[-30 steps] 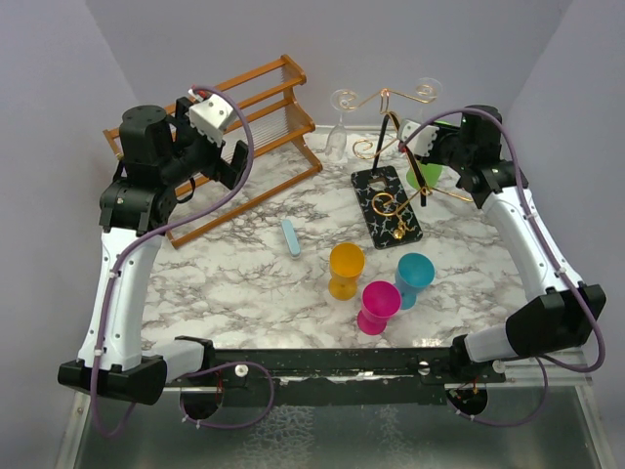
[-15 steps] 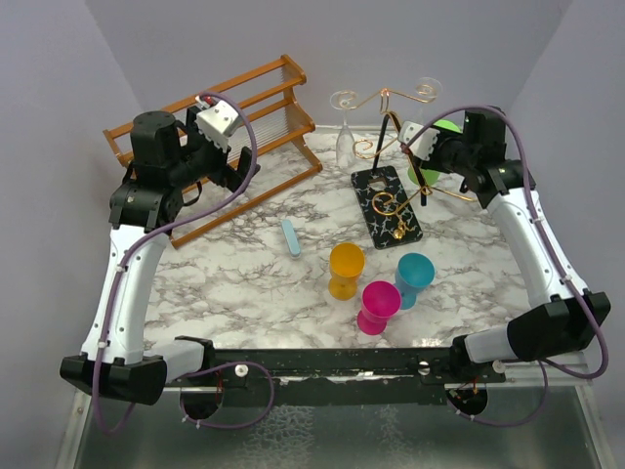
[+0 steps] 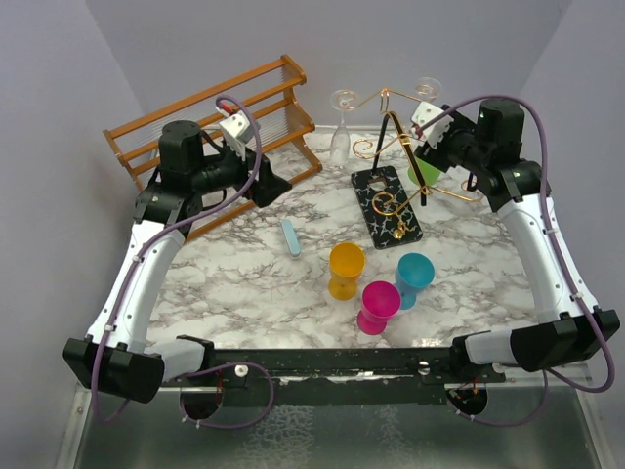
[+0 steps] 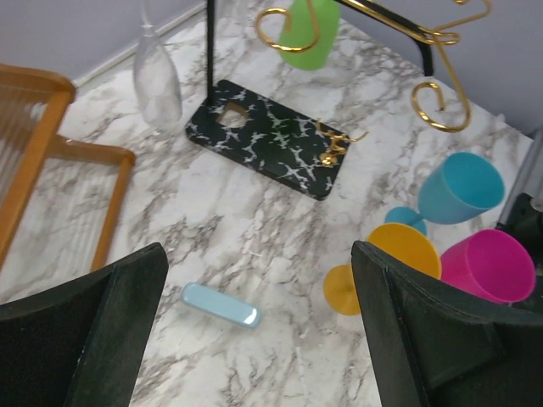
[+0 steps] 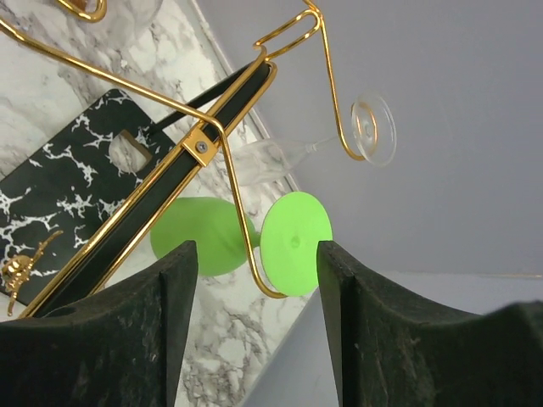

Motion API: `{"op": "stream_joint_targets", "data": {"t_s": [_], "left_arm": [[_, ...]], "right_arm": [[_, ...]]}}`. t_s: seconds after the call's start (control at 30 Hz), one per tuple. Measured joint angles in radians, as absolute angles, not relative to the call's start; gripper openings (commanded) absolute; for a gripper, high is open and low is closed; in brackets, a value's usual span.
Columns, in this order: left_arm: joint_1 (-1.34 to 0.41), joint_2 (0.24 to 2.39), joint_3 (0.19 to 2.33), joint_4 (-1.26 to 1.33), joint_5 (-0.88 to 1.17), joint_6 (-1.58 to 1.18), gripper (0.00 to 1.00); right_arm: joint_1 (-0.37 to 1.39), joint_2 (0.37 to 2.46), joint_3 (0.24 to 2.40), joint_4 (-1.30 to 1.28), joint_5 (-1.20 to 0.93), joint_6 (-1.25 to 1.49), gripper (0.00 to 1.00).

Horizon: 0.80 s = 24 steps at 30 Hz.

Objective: Place the wine glass upside down on the wine glass rack

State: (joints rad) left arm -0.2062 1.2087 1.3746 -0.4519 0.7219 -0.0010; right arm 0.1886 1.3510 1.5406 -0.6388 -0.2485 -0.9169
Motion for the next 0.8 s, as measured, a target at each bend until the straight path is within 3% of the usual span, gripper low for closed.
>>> {"op": "stream_joint_targets", "data": {"t_s": [0.3, 0.8], "left_arm": [[-0.399, 1.258, 1.297, -0.427, 0.728, -0.022, 0.88], [-0.644, 1.397, 1.248, -0.435, 0.568, 0.064, 0.77]], "right_arm": [[0.119, 1.346, 1.559, -0.611, -0.339, -0.741, 0.67], [0.052, 1.269, 1.563, -0.598, -0.466, -0.716, 0.69]]}}
